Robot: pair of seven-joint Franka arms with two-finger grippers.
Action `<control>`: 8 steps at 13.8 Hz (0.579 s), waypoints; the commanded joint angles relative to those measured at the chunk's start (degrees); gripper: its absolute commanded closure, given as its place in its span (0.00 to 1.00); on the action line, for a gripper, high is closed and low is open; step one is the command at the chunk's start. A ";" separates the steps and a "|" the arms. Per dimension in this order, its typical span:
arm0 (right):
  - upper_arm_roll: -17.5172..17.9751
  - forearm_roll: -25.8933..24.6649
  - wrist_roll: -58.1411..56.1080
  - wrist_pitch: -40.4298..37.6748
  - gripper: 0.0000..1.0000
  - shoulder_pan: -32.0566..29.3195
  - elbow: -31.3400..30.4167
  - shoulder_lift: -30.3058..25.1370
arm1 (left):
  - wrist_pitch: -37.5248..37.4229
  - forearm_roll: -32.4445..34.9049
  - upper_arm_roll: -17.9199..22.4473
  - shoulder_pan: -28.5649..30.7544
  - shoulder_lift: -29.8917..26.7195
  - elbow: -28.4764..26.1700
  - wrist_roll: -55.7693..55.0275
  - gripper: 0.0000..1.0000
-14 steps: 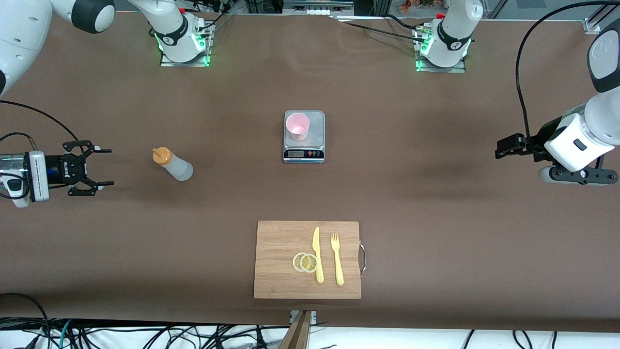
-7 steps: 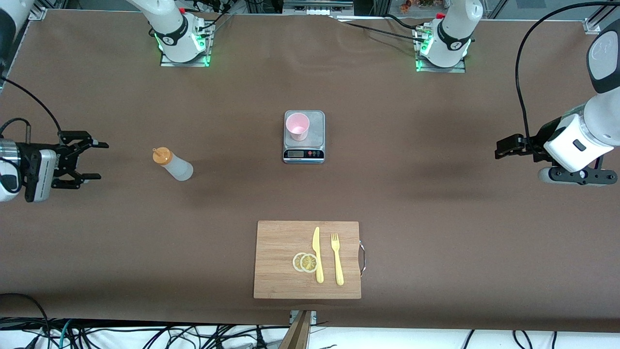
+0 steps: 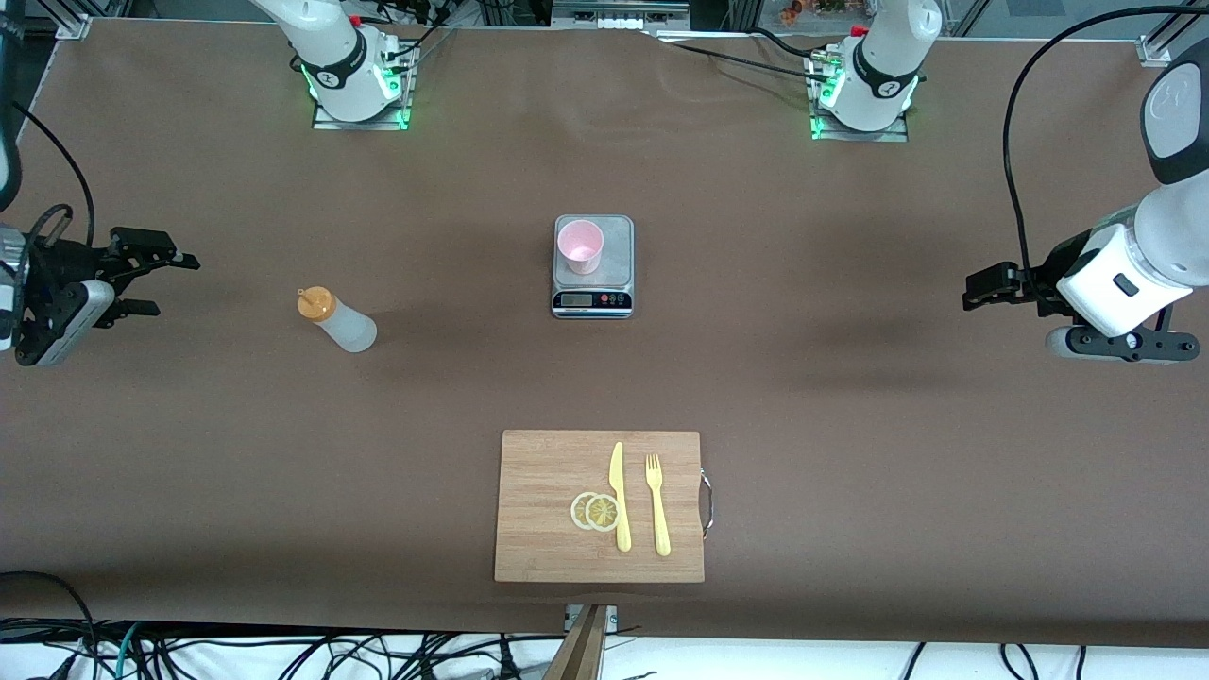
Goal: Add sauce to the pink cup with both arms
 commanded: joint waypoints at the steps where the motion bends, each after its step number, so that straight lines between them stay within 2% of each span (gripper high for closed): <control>1: 5.41 -8.83 12.87 4.15 0.00 -1.23 -8.72 -9.04 | -1.08 -1.31 0.33 -0.16 0.69 1.77 1.07 0.00; 4: 7.00 -13.77 24.81 8.11 0.00 -1.06 -13.30 -13.18 | -1.08 -1.31 0.33 -0.16 0.69 1.77 0.98 0.00; 5: 7.44 -15.18 30.17 7.86 0.00 -0.97 -13.75 -13.81 | -1.08 -1.31 0.33 -0.16 0.69 1.86 0.98 0.00; 7: 11.02 -19.04 40.46 7.41 0.00 -1.06 -13.40 -14.25 | -1.08 -1.31 0.33 -0.07 0.69 1.86 0.98 0.00; 8: 11.56 -18.80 43.90 7.41 0.00 -1.14 -13.32 -14.34 | -1.08 -1.31 0.33 -0.16 0.69 1.86 0.98 0.00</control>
